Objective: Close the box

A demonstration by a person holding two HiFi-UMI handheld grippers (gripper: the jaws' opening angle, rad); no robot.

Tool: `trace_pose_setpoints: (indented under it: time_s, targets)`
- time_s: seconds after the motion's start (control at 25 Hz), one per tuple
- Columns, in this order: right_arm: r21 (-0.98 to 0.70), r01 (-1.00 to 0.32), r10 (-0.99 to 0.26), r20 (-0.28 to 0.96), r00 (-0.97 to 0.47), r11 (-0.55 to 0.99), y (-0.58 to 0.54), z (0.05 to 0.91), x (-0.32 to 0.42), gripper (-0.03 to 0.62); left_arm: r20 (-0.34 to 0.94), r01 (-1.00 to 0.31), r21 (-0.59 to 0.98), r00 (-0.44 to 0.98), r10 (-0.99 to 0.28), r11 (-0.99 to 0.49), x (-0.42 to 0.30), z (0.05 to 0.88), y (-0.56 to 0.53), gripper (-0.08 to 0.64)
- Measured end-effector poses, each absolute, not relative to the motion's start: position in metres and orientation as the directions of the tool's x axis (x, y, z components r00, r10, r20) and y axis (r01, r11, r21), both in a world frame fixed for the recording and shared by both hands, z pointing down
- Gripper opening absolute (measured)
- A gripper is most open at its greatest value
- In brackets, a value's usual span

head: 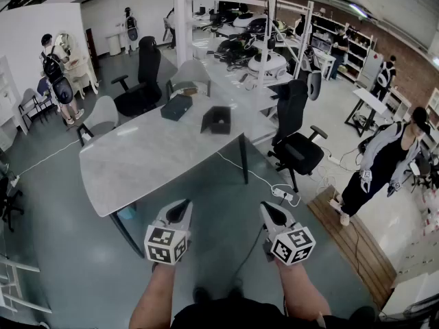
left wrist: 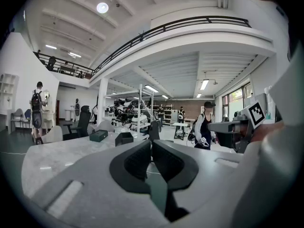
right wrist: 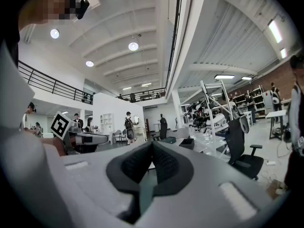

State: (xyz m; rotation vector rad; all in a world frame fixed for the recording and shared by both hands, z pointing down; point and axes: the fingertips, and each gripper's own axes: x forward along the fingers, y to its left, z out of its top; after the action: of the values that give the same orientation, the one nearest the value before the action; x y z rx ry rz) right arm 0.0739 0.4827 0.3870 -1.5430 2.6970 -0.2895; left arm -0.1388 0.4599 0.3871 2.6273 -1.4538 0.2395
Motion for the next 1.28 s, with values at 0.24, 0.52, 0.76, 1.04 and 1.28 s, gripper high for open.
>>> trace_pose_setpoints:
  time_s: [0.24,0.52,0.76,1.04,1.28]
  targets:
    - [-0.163,-0.854,-0.857,0.073,-0.509,0.494,0.482,0.388,0.088,0.002,0.205,-0.853,0.032,0.516,-0.832,-0.521,-0.126,0.387,0.462,0.014]
    - [-0.149,-0.825,-0.828,0.058,-0.558,0.546,0.488,0.388,0.099,0.002,0.218,-0.867,0.042,0.492,-0.843,-0.496,-0.111,0.395,0.469,0.014]
    - [-0.130,-0.797,-0.797,0.060,-0.601,0.590,0.496,0.395,0.109,0.003,0.232,-0.886,0.047,0.460,-0.857,-0.462,-0.095,0.403,0.476,0.014]
    - [-0.152,-0.780,-0.779,0.081,-0.621,0.607,0.501,0.406,0.126,0.003,0.247,-0.905,0.073,0.424,-0.872,-0.419,-0.084,0.415,0.489,0.014]
    - [-0.163,-0.784,-0.781,0.099,-0.617,0.599,0.485,0.420,0.137,0.003,0.254,-0.900,0.081,0.435,-0.864,-0.429,-0.075,0.427,0.474,0.014]
